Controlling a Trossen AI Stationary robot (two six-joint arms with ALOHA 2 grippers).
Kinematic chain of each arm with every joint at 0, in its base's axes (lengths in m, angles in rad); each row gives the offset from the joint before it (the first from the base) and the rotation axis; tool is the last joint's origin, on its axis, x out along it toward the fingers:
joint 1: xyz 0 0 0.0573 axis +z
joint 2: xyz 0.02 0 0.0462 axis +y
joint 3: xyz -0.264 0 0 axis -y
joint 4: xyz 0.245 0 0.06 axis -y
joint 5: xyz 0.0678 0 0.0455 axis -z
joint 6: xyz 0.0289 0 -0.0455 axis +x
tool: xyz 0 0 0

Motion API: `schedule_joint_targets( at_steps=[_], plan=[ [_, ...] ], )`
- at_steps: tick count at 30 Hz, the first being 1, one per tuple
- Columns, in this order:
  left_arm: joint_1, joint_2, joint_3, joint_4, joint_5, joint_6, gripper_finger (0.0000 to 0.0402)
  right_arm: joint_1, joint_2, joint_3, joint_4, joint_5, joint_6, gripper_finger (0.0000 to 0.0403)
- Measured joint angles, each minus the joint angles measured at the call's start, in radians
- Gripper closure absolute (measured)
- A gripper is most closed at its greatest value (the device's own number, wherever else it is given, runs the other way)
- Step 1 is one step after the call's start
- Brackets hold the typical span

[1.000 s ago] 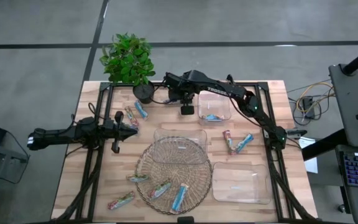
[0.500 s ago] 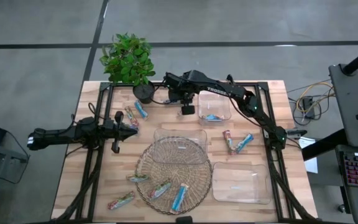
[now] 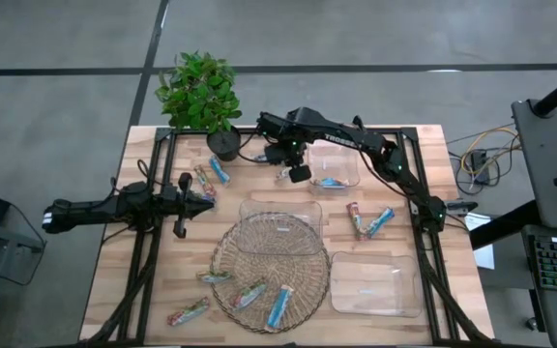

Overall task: Pick and place Granola Bars by type
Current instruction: Put the yellow granola bar into the top transparent bin

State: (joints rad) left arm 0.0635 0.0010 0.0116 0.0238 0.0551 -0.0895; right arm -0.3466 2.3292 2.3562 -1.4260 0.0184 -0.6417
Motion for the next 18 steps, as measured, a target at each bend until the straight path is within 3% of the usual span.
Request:
schedule_joint_targets(
  at_steps=[9,18],
  plan=[
    [0.0,0.0,0.0,0.0,0.0,0.0,0.0402,0.017,-0.071,-0.05,0.005,-0.042,-0.11,0.0394],
    [0.0,0.0,0.0,0.0,0.0,0.0,0.0402,0.016,-0.253,-0.372,0.211,-0.056,-0.196,0.0394]
  ],
)
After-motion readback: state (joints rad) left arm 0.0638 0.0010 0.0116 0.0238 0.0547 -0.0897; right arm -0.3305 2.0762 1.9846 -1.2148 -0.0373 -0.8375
